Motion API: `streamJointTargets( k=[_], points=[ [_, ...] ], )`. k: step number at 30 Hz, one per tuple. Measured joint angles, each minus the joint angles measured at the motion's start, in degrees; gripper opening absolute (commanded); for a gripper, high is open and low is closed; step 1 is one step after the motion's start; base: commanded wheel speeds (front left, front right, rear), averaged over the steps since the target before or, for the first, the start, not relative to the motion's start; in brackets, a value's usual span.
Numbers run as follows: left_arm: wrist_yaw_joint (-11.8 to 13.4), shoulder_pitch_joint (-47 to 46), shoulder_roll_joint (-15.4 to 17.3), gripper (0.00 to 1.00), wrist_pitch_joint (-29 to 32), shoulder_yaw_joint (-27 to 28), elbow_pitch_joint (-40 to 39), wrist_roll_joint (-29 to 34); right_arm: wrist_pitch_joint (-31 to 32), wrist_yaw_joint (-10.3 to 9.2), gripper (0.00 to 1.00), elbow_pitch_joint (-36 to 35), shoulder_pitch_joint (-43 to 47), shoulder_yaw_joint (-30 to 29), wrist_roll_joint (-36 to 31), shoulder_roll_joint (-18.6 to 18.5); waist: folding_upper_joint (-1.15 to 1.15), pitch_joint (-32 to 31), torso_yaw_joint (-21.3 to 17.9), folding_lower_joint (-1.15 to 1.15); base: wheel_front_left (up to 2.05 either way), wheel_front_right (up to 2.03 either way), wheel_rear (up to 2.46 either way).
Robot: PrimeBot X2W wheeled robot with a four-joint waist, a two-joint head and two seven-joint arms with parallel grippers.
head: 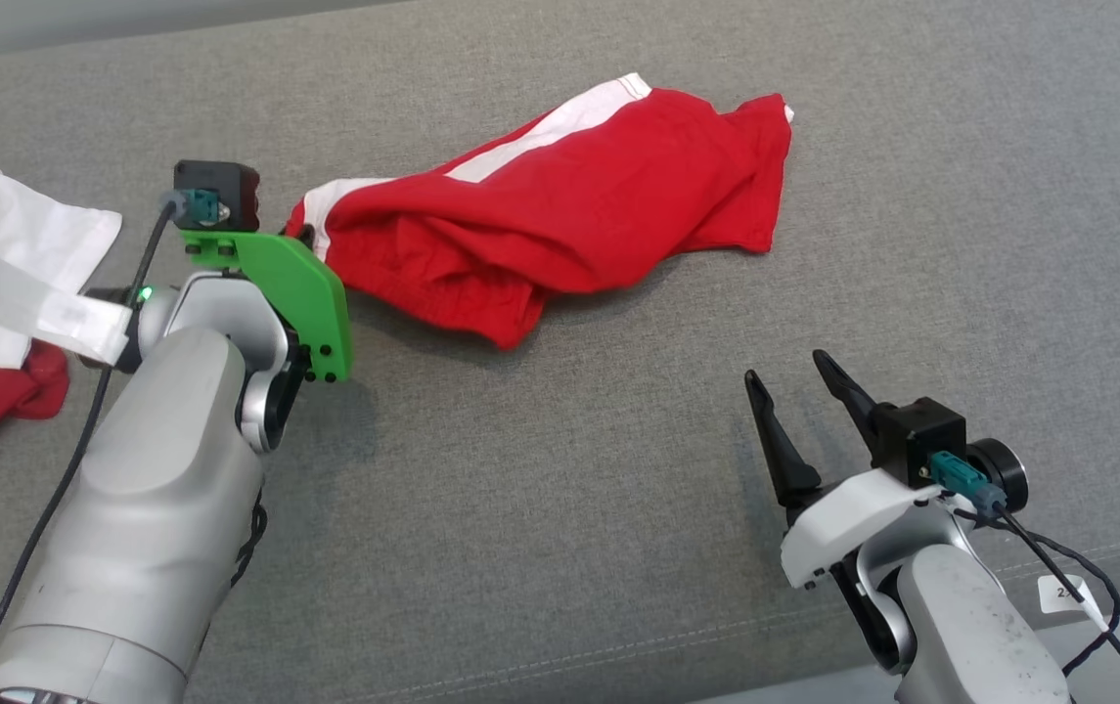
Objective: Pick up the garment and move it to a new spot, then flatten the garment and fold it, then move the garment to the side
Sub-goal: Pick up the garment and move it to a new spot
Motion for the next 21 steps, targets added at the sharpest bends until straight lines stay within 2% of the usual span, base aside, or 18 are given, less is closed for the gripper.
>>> streamJointTargets(
  k=[1, 2, 3, 4, 5, 12, 16, 21],
  points=[
    [0.0, 0.54, 0.09, 0.0, -0.05, -0.29, 0.29, 0.08, 0.05, 0.0, 1.0, 0.01, 0.2, -0.03, 0.0, 0.0, 0.0, -0.29, 0.15, 0.0, 0.0, 0.0, 0.0],
    [0.02, 0.94, 0.23, 0.09, -0.01, -0.66, 0.66, 0.31, 0.11, 0.0, 1.0, 0.0, 0.43, -0.02, 0.0, 0.0, 0.0, -0.62, 0.29, 0.0, 0.0, 0.0, 0.0],
    [0.02, 1.36, 0.38, 0.6, 0.07, -0.93, 0.99, 0.45, 0.26, 0.0, 1.0, 0.01, 0.62, 0.0, 0.0, 0.01, 0.0, -0.97, 0.43, 0.0, 0.0, 0.0, 0.0],
    [0.02, 1.36, 0.38, 0.6, 0.07, -0.93, 0.99, 0.45, 0.26, 0.0, 1.0, 0.01, 0.62, 0.0, 0.0, 0.01, 0.0, -0.97, 0.43, 0.0, 0.0, 0.0, 0.0],
    [0.05, 1.76, 0.49, 1.0, 0.65, -1.09, 1.52, 0.47, 0.29, 0.0, 1.0, 0.04, 0.75, 0.05, 0.0, 0.0, 0.0, -1.33, 0.56, 0.0, 0.0, 0.0, 0.0],
    [0.54, 4.83, 0.63, 1.0, -0.99, 0.55, 1.65, -1.6, 1.15, 0.0, 1.0, -0.07, 1.89, -0.52, 0.01, 0.01, 0.0, -4.11, 1.47, 0.0, 0.0, 0.0, 0.0],
    [1.3, 6.32, 0.31, 1.0, -8.73, 3.11, -1.65, -3.09, 1.46, 0.0, 1.0, -0.38, 2.25, -1.81, -0.26, 0.01, 0.0, -5.41, 2.49, 0.0, 0.0, 0.0, 0.0],
    [0.66, 11.11, -1.74, 1.0, -18.74, 6.32, -5.8, -5.93, 1.81, 0.0, 1.0, -0.69, 3.33, -3.77, -0.4, 0.0, 0.0, -7.07, 4.07, 0.0, 0.0, 0.0, 0.0]
  ],
)
